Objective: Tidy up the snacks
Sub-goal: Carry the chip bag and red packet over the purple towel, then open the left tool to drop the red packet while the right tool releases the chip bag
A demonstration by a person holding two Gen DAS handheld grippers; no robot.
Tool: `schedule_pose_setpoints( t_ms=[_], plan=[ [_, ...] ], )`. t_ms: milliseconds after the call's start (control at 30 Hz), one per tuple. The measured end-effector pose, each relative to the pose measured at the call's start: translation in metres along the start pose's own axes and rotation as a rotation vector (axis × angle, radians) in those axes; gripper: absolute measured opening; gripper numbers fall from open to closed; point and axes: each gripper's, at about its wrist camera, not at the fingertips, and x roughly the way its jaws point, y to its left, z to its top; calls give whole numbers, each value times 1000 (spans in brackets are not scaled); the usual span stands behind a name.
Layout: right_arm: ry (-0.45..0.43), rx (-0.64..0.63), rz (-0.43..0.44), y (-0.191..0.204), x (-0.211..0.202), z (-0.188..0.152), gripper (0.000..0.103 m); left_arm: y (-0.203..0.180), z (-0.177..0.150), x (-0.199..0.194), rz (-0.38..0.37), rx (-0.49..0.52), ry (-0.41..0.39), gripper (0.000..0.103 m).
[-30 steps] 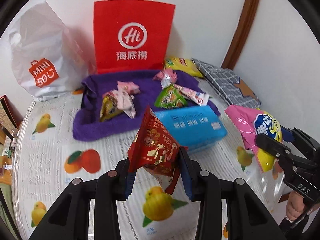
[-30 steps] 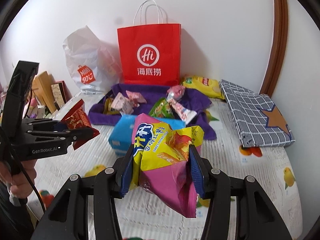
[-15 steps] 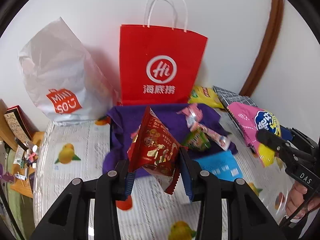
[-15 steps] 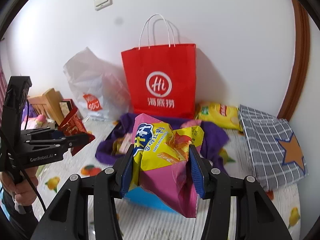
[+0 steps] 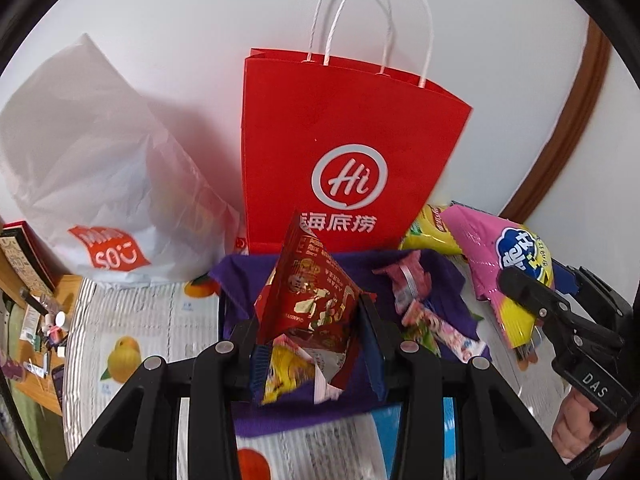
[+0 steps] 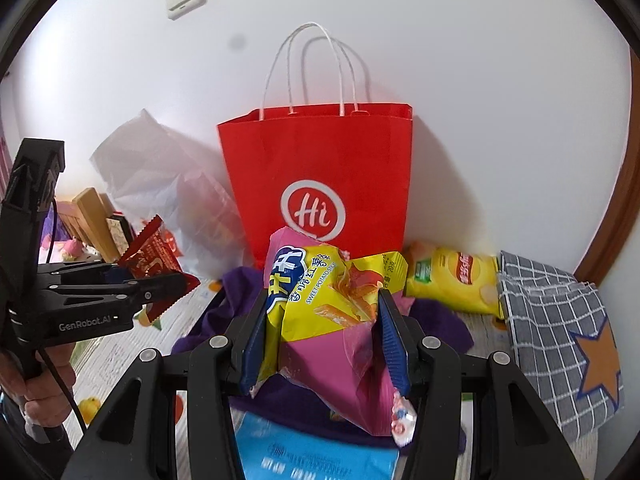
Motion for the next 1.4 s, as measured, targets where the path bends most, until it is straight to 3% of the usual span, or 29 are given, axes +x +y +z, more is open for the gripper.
schedule_pose_setpoints(
  t_ms=[267,433,567,1400],
  plan=[
    [12,32,-12,-23,41,-1,50,2,21,35,40,25,-5,38],
    [90,29,-46,-38,76,-12,50,11,14,70,61,12,84,38],
    [132,13,-65,-45,93,-19,50,14,13,76,54,5,96,38],
    [261,-33,-58,-44,126,-24,52,-6,-8,131,99,49,288,41]
  ],
)
